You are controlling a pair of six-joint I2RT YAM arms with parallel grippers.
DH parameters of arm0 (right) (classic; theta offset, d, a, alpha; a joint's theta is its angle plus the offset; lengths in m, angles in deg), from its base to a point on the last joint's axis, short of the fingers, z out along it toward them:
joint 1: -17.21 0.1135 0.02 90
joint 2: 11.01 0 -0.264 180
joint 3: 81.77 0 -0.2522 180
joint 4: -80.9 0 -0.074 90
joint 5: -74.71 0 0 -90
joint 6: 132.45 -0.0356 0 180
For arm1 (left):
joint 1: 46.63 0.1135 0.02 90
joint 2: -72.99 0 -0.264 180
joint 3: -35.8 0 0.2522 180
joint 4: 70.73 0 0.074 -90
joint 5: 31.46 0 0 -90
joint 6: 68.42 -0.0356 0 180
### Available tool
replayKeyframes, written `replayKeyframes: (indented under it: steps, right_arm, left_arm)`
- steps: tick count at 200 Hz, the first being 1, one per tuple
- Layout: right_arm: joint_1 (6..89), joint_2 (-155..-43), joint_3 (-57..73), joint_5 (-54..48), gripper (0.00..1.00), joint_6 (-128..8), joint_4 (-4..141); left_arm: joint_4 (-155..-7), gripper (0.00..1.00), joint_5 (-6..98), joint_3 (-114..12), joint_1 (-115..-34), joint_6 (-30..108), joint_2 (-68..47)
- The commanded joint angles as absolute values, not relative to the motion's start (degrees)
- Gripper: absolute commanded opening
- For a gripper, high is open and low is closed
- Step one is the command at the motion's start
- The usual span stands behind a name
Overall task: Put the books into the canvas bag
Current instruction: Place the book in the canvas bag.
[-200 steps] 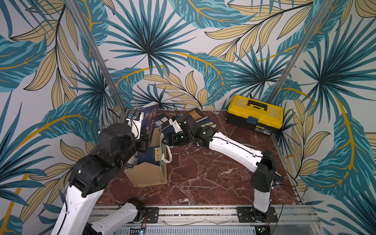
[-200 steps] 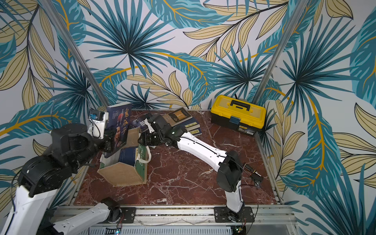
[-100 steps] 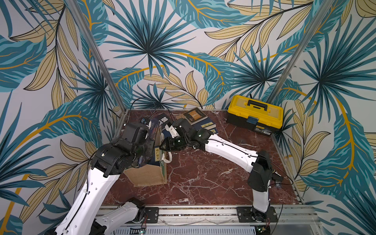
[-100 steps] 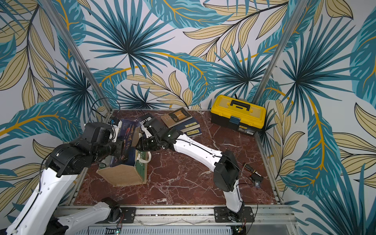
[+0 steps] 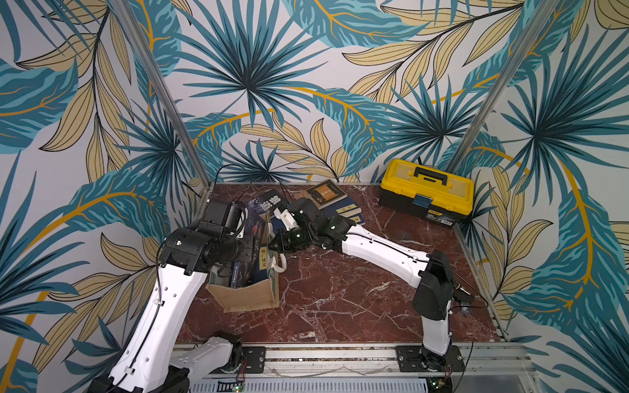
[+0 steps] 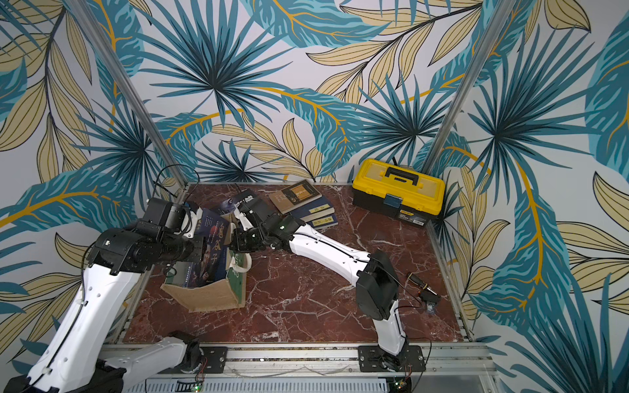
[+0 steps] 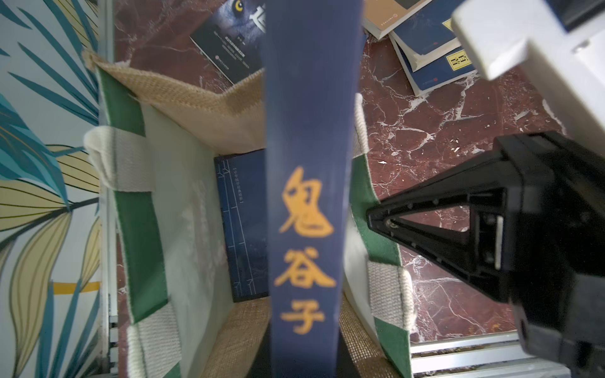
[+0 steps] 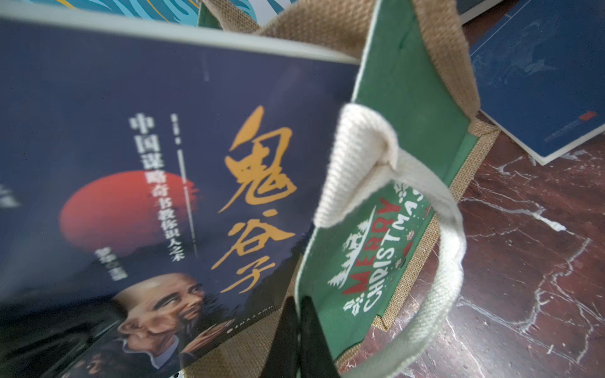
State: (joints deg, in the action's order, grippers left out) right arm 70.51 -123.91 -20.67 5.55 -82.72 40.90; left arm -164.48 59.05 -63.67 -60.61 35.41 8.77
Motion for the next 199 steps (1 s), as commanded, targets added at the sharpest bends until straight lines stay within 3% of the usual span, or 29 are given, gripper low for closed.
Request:
replayKeyframes:
  steps: [1, 35, 78, 162, 184, 199]
  right_arm:
    - [70.67, -122.85, -18.37, 6.97, 0.03, -82.39, 43.81]
    - [70.65, -122.8, -17.67, 7.84, 0.02, -82.65, 44.82]
    - [70.57, -122.43, -17.57, 8.08, 0.01, -81.79, 44.78]
    - [70.12, -122.34, -16.52, 8.57, 0.01, -82.63, 46.37]
    - [70.17, -121.77, -15.89, 8.27, 0.01, -82.53, 46.44]
    - [70.12, -121.42, -15.17, 8.01, 0.01, -82.49, 46.66]
  left_arm:
    - [-161.83, 0.0, 48.52, -62.56, -55.88, 34.71, 7.75]
    - [-156.24, 0.0, 30.13, -59.77, -47.16, 34.33, 5.26]
    - [-151.25, 0.0, 17.6, -54.16, -41.64, 31.7, 0.01]
    - [-147.38, 0.01, 30.03, -45.23, -38.66, 25.98, -5.15]
    - [-147.31, 0.08, 34.0, -44.58, -38.68, 25.82, -5.72]
    - [-147.19, 0.21, 36.27, -44.91, -38.63, 25.52, -4.79]
